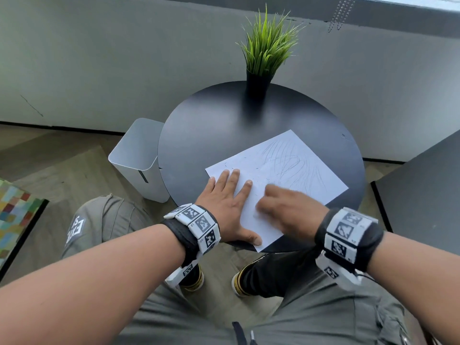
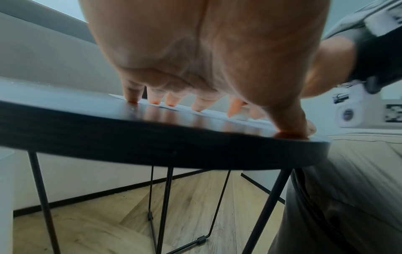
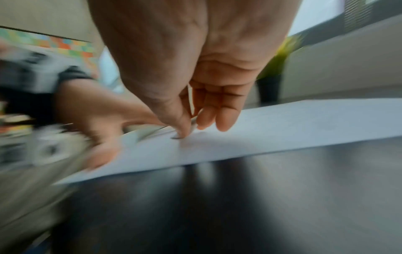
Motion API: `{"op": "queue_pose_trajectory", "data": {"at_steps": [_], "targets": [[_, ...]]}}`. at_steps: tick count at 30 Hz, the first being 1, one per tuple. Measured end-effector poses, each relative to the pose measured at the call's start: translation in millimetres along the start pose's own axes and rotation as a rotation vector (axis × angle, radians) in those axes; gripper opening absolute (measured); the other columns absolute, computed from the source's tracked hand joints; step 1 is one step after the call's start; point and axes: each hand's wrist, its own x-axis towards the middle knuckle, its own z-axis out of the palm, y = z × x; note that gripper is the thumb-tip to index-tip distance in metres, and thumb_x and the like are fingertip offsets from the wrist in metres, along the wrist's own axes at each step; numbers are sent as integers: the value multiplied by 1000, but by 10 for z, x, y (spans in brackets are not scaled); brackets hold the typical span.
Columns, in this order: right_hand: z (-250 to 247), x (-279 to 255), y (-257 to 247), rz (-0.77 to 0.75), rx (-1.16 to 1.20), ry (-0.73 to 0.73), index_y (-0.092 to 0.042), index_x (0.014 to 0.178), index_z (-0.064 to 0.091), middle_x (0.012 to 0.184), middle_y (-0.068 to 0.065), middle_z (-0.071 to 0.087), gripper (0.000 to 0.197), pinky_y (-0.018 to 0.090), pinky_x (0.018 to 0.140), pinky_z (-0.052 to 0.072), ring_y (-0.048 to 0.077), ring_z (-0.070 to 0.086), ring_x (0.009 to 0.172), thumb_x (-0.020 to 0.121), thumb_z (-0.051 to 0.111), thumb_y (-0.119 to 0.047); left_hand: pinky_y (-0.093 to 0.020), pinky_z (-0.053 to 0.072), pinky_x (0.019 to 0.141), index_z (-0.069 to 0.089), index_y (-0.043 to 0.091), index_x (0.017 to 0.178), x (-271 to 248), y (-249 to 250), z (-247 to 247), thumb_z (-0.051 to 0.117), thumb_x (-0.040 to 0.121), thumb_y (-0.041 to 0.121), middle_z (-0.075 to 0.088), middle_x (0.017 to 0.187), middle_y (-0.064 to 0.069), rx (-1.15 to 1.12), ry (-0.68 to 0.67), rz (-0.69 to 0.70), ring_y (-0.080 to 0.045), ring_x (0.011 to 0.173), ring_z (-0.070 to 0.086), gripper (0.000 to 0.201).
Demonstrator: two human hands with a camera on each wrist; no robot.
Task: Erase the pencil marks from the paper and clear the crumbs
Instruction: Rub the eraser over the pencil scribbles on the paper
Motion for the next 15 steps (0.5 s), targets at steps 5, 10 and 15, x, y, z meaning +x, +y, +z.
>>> {"op": "queue_pose_trajectory", "data": {"at_steps": [5,10,15], "targets": [[17,-43,-6,-9,-7,67,-15,101,57,99,2,44,12,33,61,39,23,54,76,94,52,-24,-54,-3,123,-13,23,159,1,-5,10,44,60,100,-23,165,-14,16,4,-2,-35,152,-20,138],[26,-28,-21,-22,-37,6,-17,103,58,98,2,45,15,37,65,48,23,54,78,92,54,-27,-55,-3,123,-13,23,159,-2,-6,15,43,61,100,-22,165,-15,15,9,6,-35,152,-20,137],[13,113,-147,99,-20,84,-12,103,56,105,7,46,16,36,61,38,30,57,81,94,53,-25,-55,-3,123,-14,23,159,-6,-16,21,44,62,99,-23,165,-15,8,8,5,-35,152,-21,136]]}}
